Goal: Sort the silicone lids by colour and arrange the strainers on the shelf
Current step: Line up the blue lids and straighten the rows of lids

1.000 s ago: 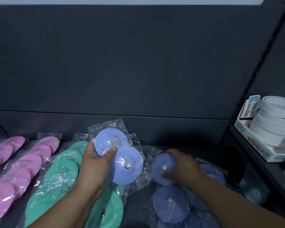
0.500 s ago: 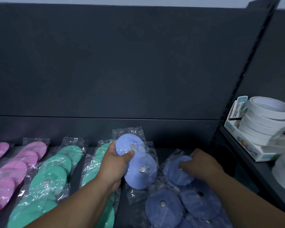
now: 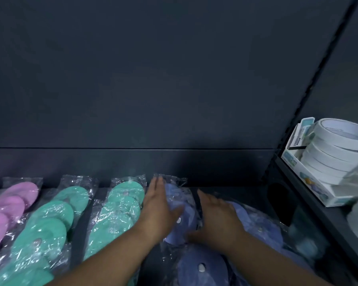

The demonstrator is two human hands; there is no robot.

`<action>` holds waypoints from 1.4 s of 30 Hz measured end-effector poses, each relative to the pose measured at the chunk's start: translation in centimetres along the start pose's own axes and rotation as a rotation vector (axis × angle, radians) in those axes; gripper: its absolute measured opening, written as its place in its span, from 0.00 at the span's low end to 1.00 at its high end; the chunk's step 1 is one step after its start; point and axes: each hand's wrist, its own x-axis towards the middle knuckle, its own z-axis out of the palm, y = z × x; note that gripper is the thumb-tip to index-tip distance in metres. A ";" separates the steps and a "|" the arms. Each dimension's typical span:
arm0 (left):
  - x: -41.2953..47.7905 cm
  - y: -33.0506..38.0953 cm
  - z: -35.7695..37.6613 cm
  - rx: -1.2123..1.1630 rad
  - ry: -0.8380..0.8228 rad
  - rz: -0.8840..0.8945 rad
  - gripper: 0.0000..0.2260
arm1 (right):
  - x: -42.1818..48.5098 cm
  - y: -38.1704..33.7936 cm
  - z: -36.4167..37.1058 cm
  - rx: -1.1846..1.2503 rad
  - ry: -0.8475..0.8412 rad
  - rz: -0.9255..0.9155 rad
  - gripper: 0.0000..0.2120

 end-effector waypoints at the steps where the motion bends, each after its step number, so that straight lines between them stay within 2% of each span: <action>1: -0.6 -0.2 0.5 0.064 -0.034 0.026 0.43 | -0.1 0.1 0.4 -0.039 0.022 -0.004 0.52; 4: -1.3 -1.2 1.3 0.144 -0.141 0.042 0.45 | -0.3 0.6 0.9 -0.113 0.064 -0.024 0.53; 8: -0.3 -1.2 0.7 0.205 -0.222 0.149 0.44 | -0.1 1.2 0.9 -0.084 0.040 -0.034 0.51; 11: 0.4 -1.0 0.8 0.371 -0.273 0.183 0.42 | 0.0 1.5 1.1 -0.047 0.027 -0.039 0.51; 14: 0.9 -1.1 0.9 0.530 -0.345 0.161 0.39 | 0.4 1.8 1.0 0.096 0.055 -0.100 0.43; 17: 1.4 -1.1 0.9 0.626 -0.339 0.144 0.38 | 0.5 2.1 0.3 0.343 0.084 -0.126 0.27; 19: 1.3 -0.9 0.8 0.629 -0.289 0.151 0.37 | 0.0 2.3 -0.4 0.414 0.144 -0.081 0.25; 21: 0.7 -0.6 0.8 0.569 -0.218 0.195 0.35 | -0.4 3.3 -1.0 0.384 0.266 0.008 0.30; 22: 0.2 -0.3 0.8 0.520 -0.184 0.221 0.34 | -0.6 3.9 -1.5 0.324 0.272 0.090 0.34; 25: -1.1 0.1 1.0 0.420 -0.165 0.288 0.34 | -1.6 5.5 -2.4 0.209 0.057 0.357 0.49; 27: -1.9 0.1 1.3 0.432 -0.231 0.291 0.30 | -2.2 5.5 -2.3 0.324 -0.014 0.387 0.50; 30: -2.6 0.1 1.3 0.377 -0.231 0.278 0.28 | -3.0 5.1 -2.2 0.477 0.129 0.316 0.41; 35: -3.7 1.3 0.5 0.144 -0.086 0.235 0.23 | -3.6 4.8 -3.5 0.790 0.310 0.299 0.20; 39: -5.1 3.7 -0.3 -0.247 0.012 0.103 0.23 | -4.1 4.2 -5.5 1.086 0.516 0.294 0.06; 40: -5.4 4.3 -0.3 -0.389 -0.003 0.051 0.24 | -4.2 3.8 -6.0 1.182 0.520 0.284 0.05; 42: -5.9 5.4 -0.6 -0.747 -0.084 -0.032 0.22 | -4.4 2.7 -6.2 1.384 0.403 0.259 0.04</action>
